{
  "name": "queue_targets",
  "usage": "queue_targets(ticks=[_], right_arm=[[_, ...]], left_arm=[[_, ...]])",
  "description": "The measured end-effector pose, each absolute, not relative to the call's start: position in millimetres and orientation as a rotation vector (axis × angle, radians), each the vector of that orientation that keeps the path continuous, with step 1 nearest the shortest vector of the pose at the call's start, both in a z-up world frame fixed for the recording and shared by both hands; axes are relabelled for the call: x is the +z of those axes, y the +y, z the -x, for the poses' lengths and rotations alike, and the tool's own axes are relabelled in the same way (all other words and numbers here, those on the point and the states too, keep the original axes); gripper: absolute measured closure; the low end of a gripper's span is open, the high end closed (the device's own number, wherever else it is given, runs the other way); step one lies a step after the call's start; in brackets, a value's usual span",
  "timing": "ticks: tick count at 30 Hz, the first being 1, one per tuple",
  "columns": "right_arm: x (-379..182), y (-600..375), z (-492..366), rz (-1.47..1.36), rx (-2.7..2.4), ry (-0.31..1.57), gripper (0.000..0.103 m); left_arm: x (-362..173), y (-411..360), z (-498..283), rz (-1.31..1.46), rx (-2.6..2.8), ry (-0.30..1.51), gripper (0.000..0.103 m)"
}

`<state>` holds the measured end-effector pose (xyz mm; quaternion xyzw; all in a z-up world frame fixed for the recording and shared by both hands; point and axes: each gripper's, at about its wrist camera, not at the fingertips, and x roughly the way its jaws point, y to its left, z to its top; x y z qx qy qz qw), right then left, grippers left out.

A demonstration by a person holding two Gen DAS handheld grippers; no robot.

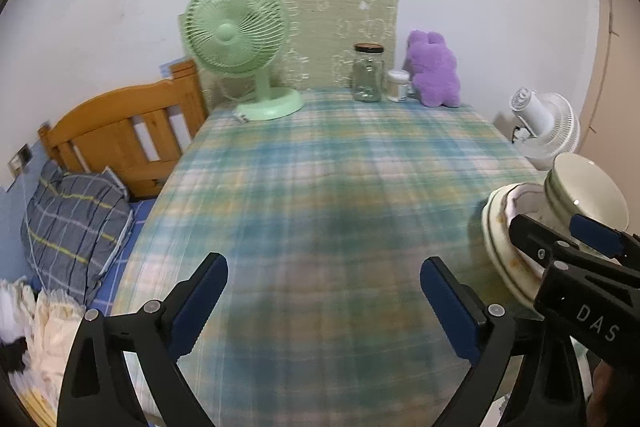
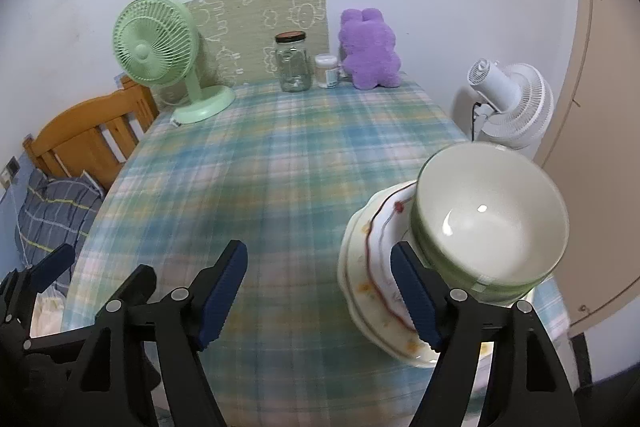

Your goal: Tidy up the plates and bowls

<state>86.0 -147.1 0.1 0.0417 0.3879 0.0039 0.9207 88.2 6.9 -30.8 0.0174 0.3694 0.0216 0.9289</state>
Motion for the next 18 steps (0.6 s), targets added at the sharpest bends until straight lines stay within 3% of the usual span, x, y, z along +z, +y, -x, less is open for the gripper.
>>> queue_targets(ticks=[6, 18], right_arm=[[-14, -135, -61, -0.059, 0.014, 0.733, 0.017], [-19, -133, -24, -0.06, -0.021, 0.683, 0.015]], left_arm=[[-43, 19, -60, -0.016, 0.053, 0.717, 0.005], [-47, 23, -34, -0.004, 0.034, 0.694, 0.005]])
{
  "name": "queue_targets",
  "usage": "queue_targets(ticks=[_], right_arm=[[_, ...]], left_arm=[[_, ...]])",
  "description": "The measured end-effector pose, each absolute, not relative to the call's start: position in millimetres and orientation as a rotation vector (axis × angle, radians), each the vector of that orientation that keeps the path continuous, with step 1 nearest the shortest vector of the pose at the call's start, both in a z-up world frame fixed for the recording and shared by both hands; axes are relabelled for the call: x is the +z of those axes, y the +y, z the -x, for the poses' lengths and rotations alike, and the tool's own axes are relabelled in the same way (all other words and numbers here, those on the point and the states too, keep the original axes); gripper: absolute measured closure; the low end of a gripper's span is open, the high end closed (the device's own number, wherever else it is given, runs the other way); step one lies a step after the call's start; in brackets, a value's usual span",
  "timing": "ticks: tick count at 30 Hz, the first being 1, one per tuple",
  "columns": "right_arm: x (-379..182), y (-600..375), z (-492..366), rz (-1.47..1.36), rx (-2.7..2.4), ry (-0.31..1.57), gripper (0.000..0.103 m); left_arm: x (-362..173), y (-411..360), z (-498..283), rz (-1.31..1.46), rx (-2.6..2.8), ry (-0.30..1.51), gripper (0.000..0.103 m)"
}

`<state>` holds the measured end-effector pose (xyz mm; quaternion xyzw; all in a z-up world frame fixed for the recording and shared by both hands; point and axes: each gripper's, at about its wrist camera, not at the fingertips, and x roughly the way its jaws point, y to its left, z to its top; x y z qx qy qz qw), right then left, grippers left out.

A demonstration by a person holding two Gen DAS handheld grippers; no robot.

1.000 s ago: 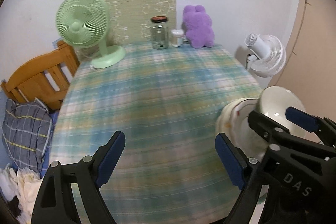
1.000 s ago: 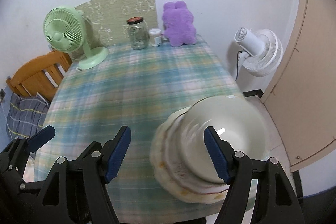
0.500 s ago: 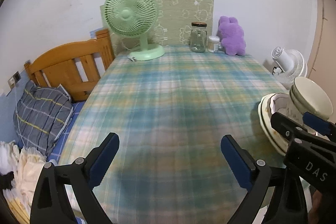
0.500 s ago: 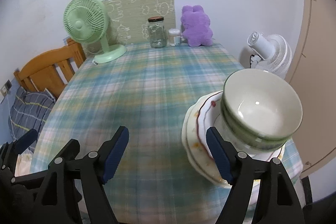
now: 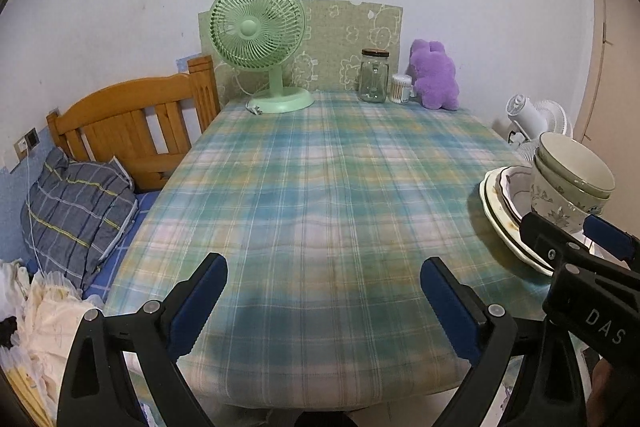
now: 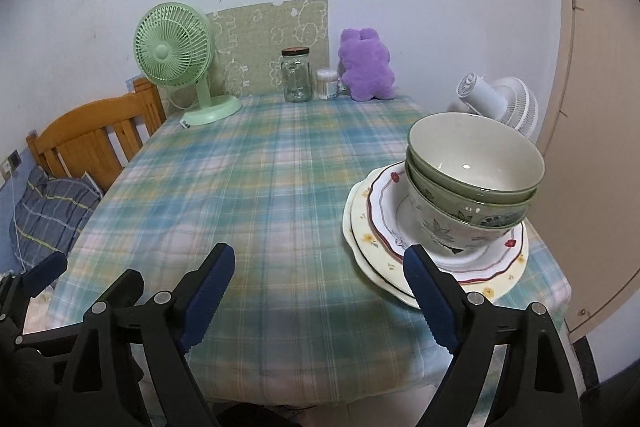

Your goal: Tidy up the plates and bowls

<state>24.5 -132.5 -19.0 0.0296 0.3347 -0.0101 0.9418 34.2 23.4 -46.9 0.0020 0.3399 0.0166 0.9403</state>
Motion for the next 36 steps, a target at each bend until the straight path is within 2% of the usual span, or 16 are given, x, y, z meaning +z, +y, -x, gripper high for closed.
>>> queue_targets(ticks=[36], right_arm=[[-21, -134, -7, -0.046, -0.01, 0.679, 0.014]], left_arm=[[-40, 33, -24, 0.005, 0.085, 0.681, 0.003]])
